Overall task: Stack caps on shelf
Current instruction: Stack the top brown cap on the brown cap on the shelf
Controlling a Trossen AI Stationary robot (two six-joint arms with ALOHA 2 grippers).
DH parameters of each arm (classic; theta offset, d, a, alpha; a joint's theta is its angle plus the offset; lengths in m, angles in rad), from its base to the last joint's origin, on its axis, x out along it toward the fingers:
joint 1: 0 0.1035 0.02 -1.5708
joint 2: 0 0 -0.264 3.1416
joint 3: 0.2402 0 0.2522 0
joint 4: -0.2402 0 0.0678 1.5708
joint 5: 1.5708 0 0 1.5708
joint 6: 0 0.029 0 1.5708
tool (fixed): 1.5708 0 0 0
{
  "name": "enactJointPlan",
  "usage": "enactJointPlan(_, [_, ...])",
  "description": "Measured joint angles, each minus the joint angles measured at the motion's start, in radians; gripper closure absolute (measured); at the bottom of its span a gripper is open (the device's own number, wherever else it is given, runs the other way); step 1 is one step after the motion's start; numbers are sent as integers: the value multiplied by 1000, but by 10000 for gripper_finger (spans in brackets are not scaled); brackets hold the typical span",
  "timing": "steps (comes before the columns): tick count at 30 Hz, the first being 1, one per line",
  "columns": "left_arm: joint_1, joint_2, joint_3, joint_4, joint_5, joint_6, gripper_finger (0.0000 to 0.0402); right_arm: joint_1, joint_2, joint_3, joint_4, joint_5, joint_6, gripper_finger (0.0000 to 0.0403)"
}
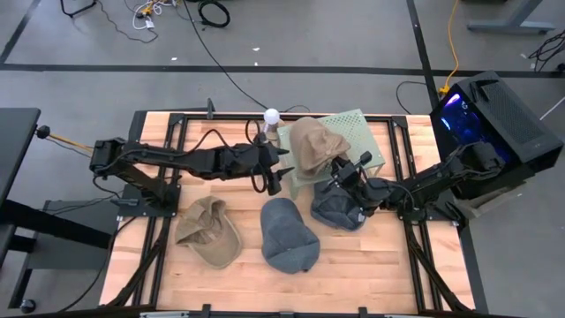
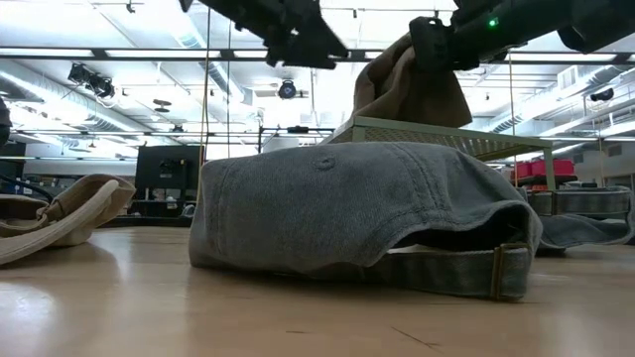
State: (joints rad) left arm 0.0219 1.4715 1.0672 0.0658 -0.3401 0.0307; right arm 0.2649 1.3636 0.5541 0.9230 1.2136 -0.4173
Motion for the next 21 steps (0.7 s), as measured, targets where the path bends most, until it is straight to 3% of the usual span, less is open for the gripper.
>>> enactJointPlan(4, [6,-2,-1,-68,-6,-20,150,-5,0,0,3,-2,16,401])
enactJointPlan(16, [14,92,-1,8,-47,-18,150,-5,0,0,-32,-89,124,401])
enactJointPlan(21, [14,92,-1,22,69,-19,150,-5,0,0,-66,-119,172,401])
